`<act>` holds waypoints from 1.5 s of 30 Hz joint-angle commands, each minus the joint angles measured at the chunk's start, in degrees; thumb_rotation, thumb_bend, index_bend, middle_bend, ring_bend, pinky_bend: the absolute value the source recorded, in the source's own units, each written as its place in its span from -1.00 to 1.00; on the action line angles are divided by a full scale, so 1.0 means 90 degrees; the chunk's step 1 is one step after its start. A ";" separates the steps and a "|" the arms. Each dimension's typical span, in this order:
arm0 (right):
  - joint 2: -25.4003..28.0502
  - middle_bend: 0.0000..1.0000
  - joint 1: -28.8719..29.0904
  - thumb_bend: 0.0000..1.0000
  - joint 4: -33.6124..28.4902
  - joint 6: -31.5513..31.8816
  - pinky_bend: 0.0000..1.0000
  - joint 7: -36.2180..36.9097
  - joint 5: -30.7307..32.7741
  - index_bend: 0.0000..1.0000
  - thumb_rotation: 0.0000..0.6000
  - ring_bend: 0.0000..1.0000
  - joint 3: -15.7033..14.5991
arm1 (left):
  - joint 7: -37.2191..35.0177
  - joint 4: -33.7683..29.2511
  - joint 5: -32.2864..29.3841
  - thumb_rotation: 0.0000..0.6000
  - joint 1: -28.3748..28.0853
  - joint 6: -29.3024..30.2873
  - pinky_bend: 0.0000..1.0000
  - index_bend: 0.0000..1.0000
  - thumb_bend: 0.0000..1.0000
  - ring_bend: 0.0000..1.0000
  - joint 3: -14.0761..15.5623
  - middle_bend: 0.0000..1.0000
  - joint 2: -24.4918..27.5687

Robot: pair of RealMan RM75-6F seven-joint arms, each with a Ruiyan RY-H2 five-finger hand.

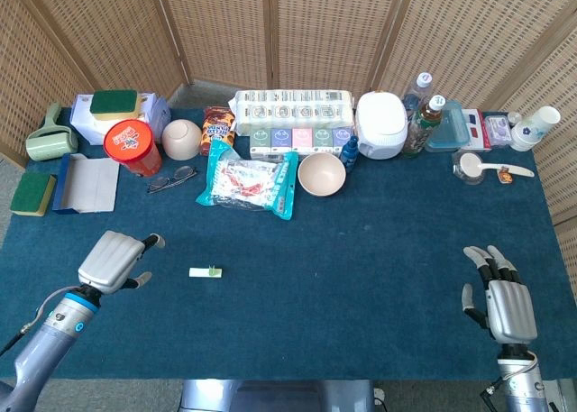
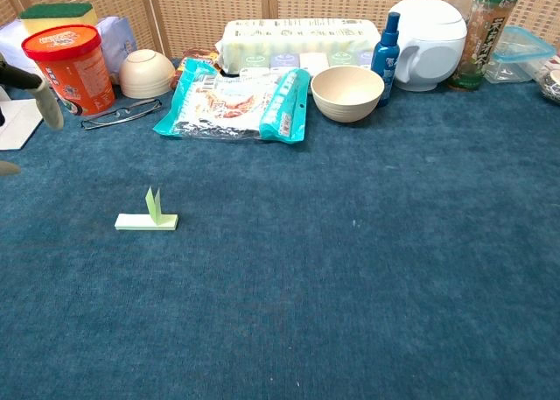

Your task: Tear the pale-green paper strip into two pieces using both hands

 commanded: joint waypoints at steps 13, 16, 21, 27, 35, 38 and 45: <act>-0.0029 -0.58 -0.0035 0.21 0.0061 0.0017 -0.66 0.0041 0.0030 -0.79 1.00 -0.83 0.0006 | 0.0357 0.0498 -0.0687 1.00 -0.0253 -0.0188 1.00 -0.13 -0.55 1.00 0.0118 0.94 -0.0798; -0.0025 -0.58 -0.0051 0.21 0.0080 0.0036 -0.66 0.0059 0.0031 -0.80 1.00 -0.83 0.0006 | 0.0429 0.0623 -0.0821 1.00 -0.0321 -0.0244 1.00 -0.13 -0.55 1.00 0.0137 0.94 -0.0953; -0.0023 -0.58 -0.0080 0.21 0.0103 0.0041 -0.66 0.0085 0.0050 -0.81 1.00 -0.83 -0.0007 | 0.0577 0.0791 -0.1006 1.00 -0.0436 -0.0323 1.00 -0.13 -0.54 1.00 0.0170 0.94 -0.1173; -0.0024 -0.57 -0.0103 0.21 0.0126 0.0038 -0.65 0.0099 0.0071 -0.81 1.00 -0.83 -0.0009 | 0.0702 0.0992 -0.1163 1.00 -0.0600 -0.0433 1.00 -0.13 -0.45 1.00 0.0203 0.94 -0.1460; -0.0014 -0.57 -0.0126 0.21 0.0147 0.0039 -0.65 0.0116 0.0097 -0.81 1.00 -0.83 -0.0005 | 0.0829 0.1149 -0.1354 1.00 -0.0767 -0.0527 1.00 -0.16 -0.44 1.00 0.0227 0.94 -0.1687; -0.0010 -0.57 -0.0138 0.21 0.0156 0.0038 -0.65 0.0126 0.0107 -0.81 1.00 -0.83 -0.0006 | 0.0868 0.1181 -0.1417 1.00 -0.0815 -0.0555 1.00 -0.18 -0.44 1.00 0.0249 0.94 -0.1744; 0.0002 -0.57 -0.0160 0.21 0.0173 0.0049 -0.65 0.0142 0.0121 -0.81 1.00 -0.83 0.0000 | 0.0944 0.1273 -0.1523 1.00 -0.0912 -0.0550 1.00 -0.18 -0.44 1.00 0.0287 0.94 -0.1883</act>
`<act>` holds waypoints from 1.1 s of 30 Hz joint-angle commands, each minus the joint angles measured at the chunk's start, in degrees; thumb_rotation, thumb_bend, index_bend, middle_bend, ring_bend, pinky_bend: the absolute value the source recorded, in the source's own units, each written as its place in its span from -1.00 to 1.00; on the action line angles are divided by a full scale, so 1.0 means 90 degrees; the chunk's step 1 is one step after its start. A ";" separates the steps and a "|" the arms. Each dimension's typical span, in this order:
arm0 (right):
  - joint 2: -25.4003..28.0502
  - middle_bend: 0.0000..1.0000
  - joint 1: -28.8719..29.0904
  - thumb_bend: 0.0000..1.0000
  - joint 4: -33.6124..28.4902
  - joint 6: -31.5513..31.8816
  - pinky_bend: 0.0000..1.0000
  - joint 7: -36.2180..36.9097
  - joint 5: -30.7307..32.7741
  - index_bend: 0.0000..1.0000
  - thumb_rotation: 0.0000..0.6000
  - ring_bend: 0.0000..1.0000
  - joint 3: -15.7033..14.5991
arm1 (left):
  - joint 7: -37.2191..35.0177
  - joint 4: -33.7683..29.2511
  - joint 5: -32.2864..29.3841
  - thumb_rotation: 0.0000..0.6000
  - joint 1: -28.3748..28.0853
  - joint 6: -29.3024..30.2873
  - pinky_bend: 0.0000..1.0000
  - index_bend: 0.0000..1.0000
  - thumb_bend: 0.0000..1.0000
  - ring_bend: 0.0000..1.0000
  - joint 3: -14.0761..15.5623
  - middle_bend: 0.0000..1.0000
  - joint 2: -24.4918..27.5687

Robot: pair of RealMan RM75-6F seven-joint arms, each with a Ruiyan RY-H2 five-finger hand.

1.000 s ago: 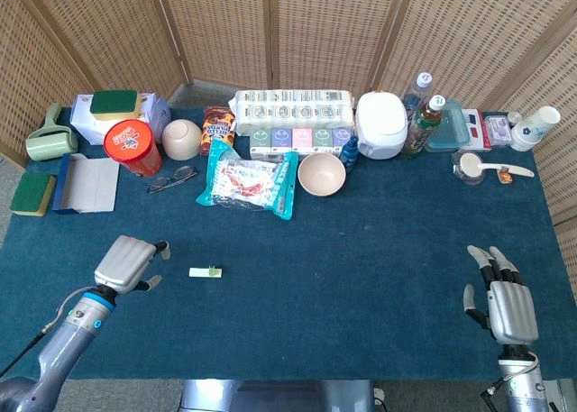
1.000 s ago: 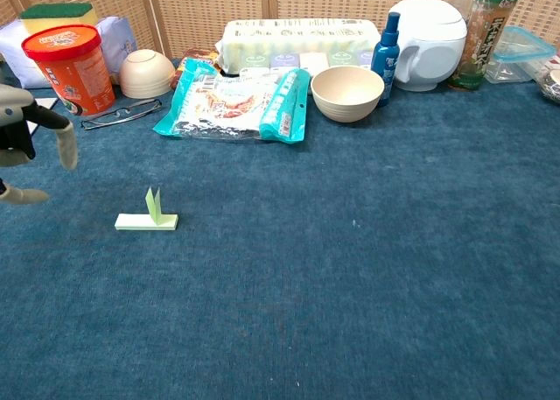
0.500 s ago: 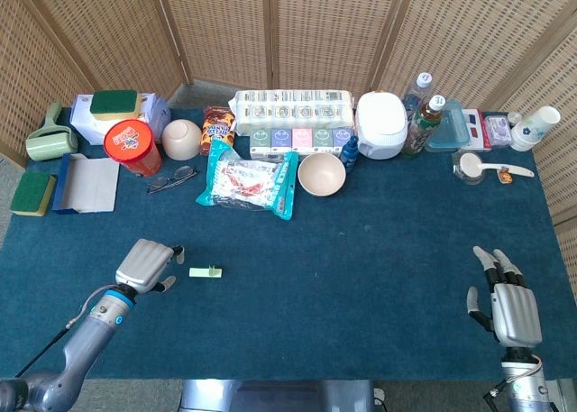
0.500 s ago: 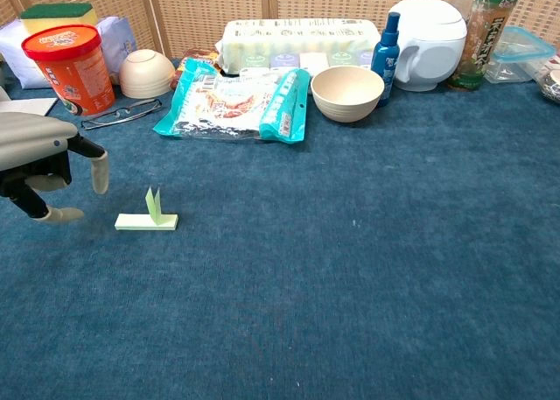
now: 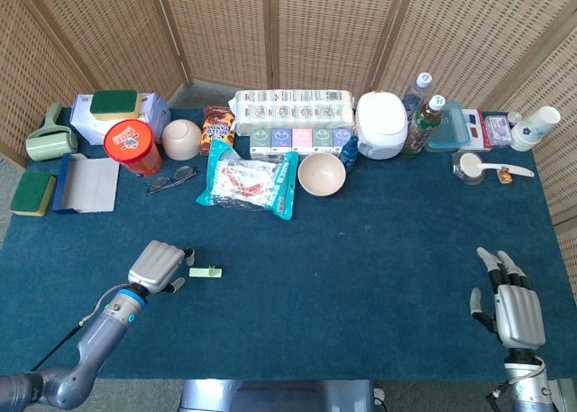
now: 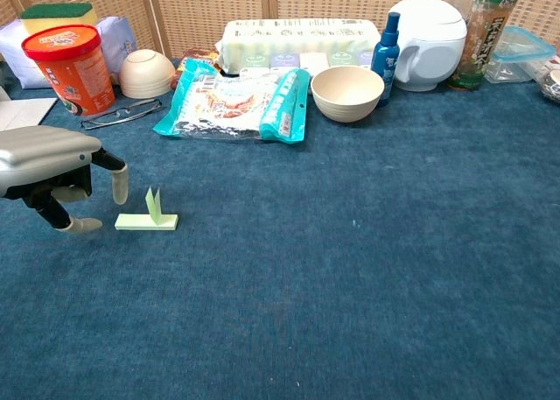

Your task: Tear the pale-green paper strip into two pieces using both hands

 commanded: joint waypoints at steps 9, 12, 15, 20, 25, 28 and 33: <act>0.0026 -0.56 -0.0043 0.21 0.0016 0.0009 -0.64 0.0003 0.0035 -0.81 1.00 -0.83 -0.0002 | 0.0055 0.0208 -0.0194 1.00 -0.0141 -0.0029 1.00 -0.16 -0.44 1.00 0.0020 0.94 -0.0239; 0.0034 -0.56 -0.0047 0.21 0.0011 0.0012 -0.64 0.0004 0.0037 -0.81 1.00 -0.83 0.0006 | 0.0060 0.0249 -0.0241 1.00 -0.0176 -0.0021 1.00 -0.16 -0.44 1.00 0.0014 0.94 -0.0298; 0.0042 -0.56 -0.0052 0.21 0.0017 0.0003 -0.64 0.0004 0.0043 -0.81 1.00 -0.83 0.0004 | 0.0071 0.0279 -0.0284 1.00 -0.0208 -0.0017 1.00 -0.15 -0.44 1.00 0.0019 0.94 -0.0345; 0.0051 -0.56 -0.0075 0.21 0.0039 0.0011 -0.64 0.0032 0.0065 -0.81 1.00 -0.83 0.0008 | 0.0117 0.0306 -0.0370 1.00 -0.0257 -0.0017 1.00 -0.15 -0.44 1.00 0.0043 0.94 -0.0413; 0.0063 -0.56 -0.0089 0.21 0.0062 0.0008 -0.64 0.0064 0.0065 -0.81 1.00 -0.83 0.0004 | 0.0151 0.0349 -0.0443 1.00 -0.0299 -0.0005 1.00 -0.15 -0.44 1.00 0.0054 0.94 -0.0472; 0.0065 -0.56 -0.0094 0.21 0.0072 0.0007 -0.64 0.0076 0.0069 -0.81 1.00 -0.83 0.0008 | 0.0168 0.0375 -0.0481 1.00 -0.0322 0.0011 1.00 -0.15 -0.44 1.00 0.0056 0.94 -0.0500; 0.0068 -0.56 -0.0105 0.21 0.0092 0.0006 -0.64 0.0099 0.0076 -0.81 1.00 -0.83 0.0011 | 0.0191 0.0396 -0.0532 1.00 -0.0358 0.0023 1.00 -0.12 -0.44 1.00 0.0065 0.94 -0.0539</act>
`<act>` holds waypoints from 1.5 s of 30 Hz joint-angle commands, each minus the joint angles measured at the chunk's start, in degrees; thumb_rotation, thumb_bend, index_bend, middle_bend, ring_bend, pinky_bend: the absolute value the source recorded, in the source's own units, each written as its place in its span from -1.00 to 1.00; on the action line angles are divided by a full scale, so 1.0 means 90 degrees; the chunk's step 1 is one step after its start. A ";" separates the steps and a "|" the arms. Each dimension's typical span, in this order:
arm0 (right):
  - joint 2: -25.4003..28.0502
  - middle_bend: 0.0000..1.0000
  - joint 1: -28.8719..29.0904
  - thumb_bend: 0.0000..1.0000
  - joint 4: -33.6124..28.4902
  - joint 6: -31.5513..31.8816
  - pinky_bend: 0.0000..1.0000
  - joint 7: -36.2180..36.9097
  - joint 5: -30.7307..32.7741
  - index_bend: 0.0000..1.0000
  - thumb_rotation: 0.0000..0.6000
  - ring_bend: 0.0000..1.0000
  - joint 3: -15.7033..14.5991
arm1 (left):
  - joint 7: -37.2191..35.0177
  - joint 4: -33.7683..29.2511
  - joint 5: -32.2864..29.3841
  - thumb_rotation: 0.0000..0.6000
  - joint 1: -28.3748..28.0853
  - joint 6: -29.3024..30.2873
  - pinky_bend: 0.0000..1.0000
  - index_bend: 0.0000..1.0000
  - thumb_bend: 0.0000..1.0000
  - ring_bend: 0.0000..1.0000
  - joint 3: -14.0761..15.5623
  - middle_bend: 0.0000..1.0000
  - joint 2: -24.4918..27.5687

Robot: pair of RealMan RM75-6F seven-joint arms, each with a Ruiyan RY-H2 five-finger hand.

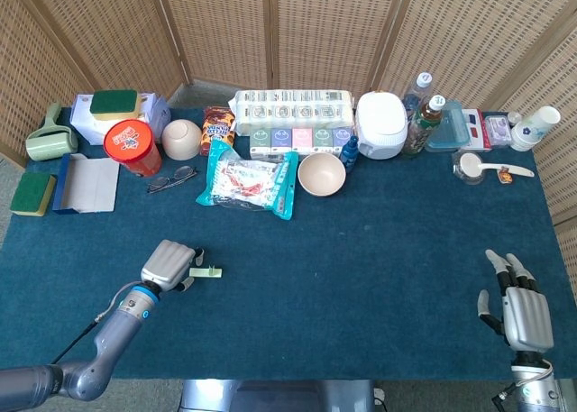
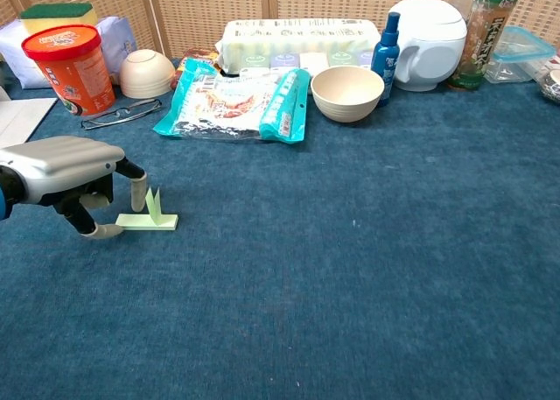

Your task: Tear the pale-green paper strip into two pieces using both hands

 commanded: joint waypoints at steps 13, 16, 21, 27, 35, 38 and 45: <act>-0.0003 -0.56 -0.0030 0.21 0.0045 0.0006 -0.64 0.0045 0.0005 -0.81 1.00 -0.83 0.0002 | 0.0091 0.0018 -0.0113 1.00 -0.0064 0.0056 1.00 -0.08 -0.44 1.00 0.0071 0.94 -0.0062; 0.0000 -0.56 -0.0036 0.21 0.0050 0.0004 -0.64 0.0056 0.0009 -0.81 1.00 -0.83 0.0004 | 0.0089 0.0023 -0.0119 1.00 -0.0077 0.0077 1.00 -0.06 -0.42 1.00 0.0067 0.94 -0.0072; -0.0004 -0.55 -0.0050 0.21 0.0066 0.0020 -0.64 0.0082 0.0002 -0.80 1.00 -0.83 0.0006 | 0.0098 0.0044 -0.0120 1.00 -0.0088 0.0108 1.00 0.07 -0.39 1.00 0.0085 0.94 -0.0101; -0.0008 -0.55 -0.0058 0.21 0.0078 0.0046 -0.64 0.0130 -0.0027 -0.80 1.00 -0.83 0.0012 | -0.0028 0.0059 0.0091 1.00 -0.0056 0.0247 1.00 0.24 -0.28 1.00 0.0084 1.00 -0.0084; -0.0042 -0.55 -0.0017 0.21 0.0080 -0.0001 -0.63 0.0214 -0.0091 -0.80 1.00 -0.83 0.0004 | -0.0742 -0.0149 0.0791 1.00 0.0003 0.0392 1.00 0.34 -0.24 1.00 0.0002 1.00 0.0494; -0.0050 -0.55 0.0011 0.21 0.0061 -0.0028 -0.63 0.0290 -0.0133 -0.80 1.00 -0.83 0.0003 | -0.1048 -0.0316 0.1044 1.00 -0.0017 0.0351 1.00 0.34 -0.24 1.00 -0.0044 1.00 0.0904; -0.0032 -0.52 0.0124 0.21 -0.0010 -0.0133 -0.59 0.0515 -0.0247 -0.80 1.00 -0.80 0.0018 | -0.1536 -0.0646 0.1412 1.00 -0.0160 0.0162 1.00 0.34 -0.23 1.00 -0.0207 1.00 0.1729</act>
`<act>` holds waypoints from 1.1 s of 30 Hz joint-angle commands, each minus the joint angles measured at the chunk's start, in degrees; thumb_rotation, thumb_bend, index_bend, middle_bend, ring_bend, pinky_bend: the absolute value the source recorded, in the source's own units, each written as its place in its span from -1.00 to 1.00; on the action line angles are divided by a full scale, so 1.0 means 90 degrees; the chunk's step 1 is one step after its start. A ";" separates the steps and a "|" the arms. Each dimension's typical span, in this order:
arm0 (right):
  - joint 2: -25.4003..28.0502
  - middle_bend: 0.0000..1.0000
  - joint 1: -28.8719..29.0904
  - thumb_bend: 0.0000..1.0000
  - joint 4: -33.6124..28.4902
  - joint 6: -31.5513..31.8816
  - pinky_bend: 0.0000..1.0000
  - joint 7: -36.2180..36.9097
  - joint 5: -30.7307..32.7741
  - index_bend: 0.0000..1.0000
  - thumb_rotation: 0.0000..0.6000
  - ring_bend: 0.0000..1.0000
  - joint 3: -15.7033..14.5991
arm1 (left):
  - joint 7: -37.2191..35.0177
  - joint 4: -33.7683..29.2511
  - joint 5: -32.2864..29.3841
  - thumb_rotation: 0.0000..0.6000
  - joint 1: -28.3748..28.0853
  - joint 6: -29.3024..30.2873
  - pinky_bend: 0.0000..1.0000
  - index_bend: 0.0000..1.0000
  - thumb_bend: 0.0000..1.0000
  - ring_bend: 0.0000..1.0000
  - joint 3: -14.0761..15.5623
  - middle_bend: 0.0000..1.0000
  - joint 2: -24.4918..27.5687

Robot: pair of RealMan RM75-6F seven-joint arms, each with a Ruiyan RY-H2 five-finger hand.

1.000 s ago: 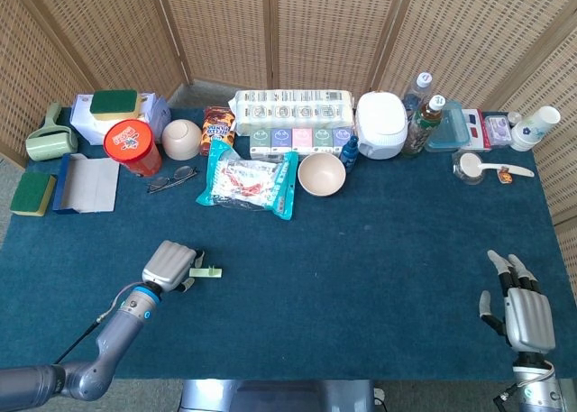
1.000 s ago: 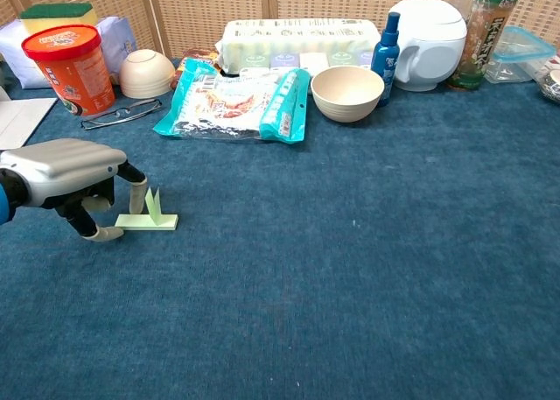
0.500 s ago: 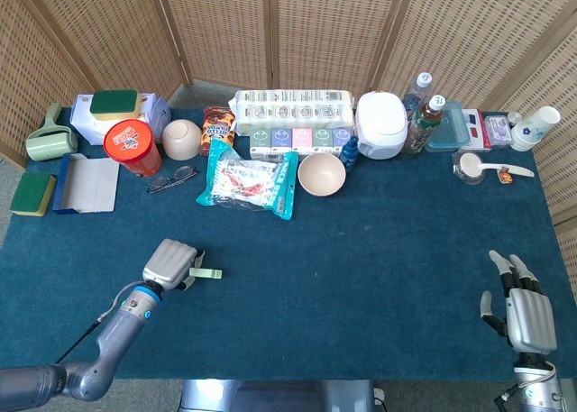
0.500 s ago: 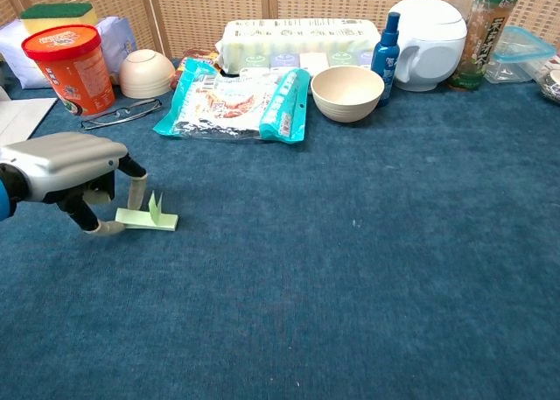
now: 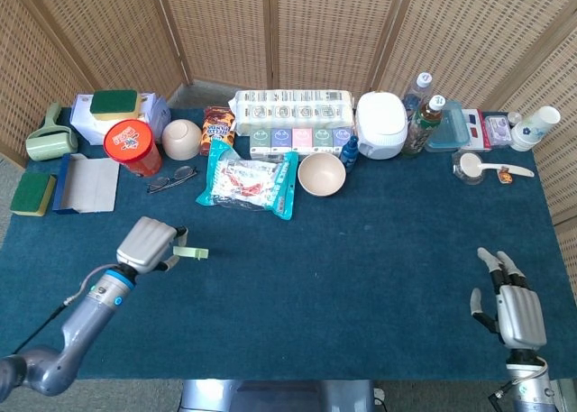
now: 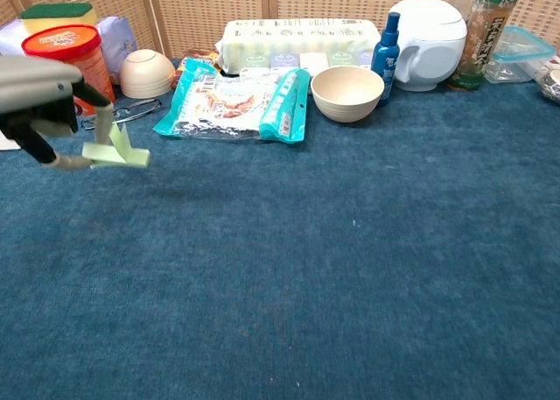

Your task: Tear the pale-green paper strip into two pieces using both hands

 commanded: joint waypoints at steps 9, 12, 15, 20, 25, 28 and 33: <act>-0.0133 -0.45 0.0521 0.21 -0.0055 -0.0481 -0.50 0.1101 -0.0505 -0.76 1.00 -0.71 0.0009 | -0.1011 -0.0461 0.0476 1.00 -0.0607 -0.0943 1.00 0.34 -0.23 1.00 -0.0400 1.00 0.1244; -0.0289 -0.43 0.0806 0.21 -0.0049 -0.0666 -0.46 0.1694 -0.0746 -0.75 1.00 -0.68 0.0043 | -0.1350 -0.0518 0.0692 1.00 -0.0925 -0.1397 1.00 0.34 -0.23 1.00 -0.0500 1.00 0.1389; -0.0422 -0.39 0.1027 0.21 0.0003 -0.0785 -0.37 0.2018 -0.0906 -0.75 1.00 -0.63 0.0068 | -0.1642 -0.0503 0.0789 1.00 -0.1196 -0.1811 1.00 0.34 -0.23 1.00 -0.0565 1.00 0.1453; -0.0572 -0.33 0.1312 0.21 -0.0011 -0.0935 -0.20 0.2598 -0.1075 -0.77 1.00 -0.52 0.0082 | -0.1909 -0.0432 0.0896 1.00 -0.1549 -0.2277 1.00 0.34 -0.23 1.00 -0.0647 1.00 0.1478; -0.0777 -0.24 0.1635 0.21 -0.0053 -0.1107 -0.08 0.3213 -0.1118 -0.77 1.00 -0.38 0.0141 | -0.2313 -0.0358 0.1012 1.00 -0.2013 -0.2819 1.00 0.34 -0.23 1.00 -0.0785 1.00 0.1442; -0.0897 -0.16 0.1762 0.21 -0.0052 -0.1151 0.06 0.3471 -0.1098 -0.77 1.00 -0.24 0.0165 | -0.2520 -0.0322 0.1079 1.00 -0.2250 -0.3059 1.00 0.34 -0.23 1.00 -0.0847 1.00 0.1381; -0.1124 0.16 0.1925 0.21 0.0080 -0.1152 0.53 0.3710 -0.1016 -0.74 1.00 0.22 0.0238 | -0.2660 -0.0263 0.1182 1.00 -0.2552 -0.3269 1.00 0.34 -0.23 1.00 -0.0899 1.00 0.1277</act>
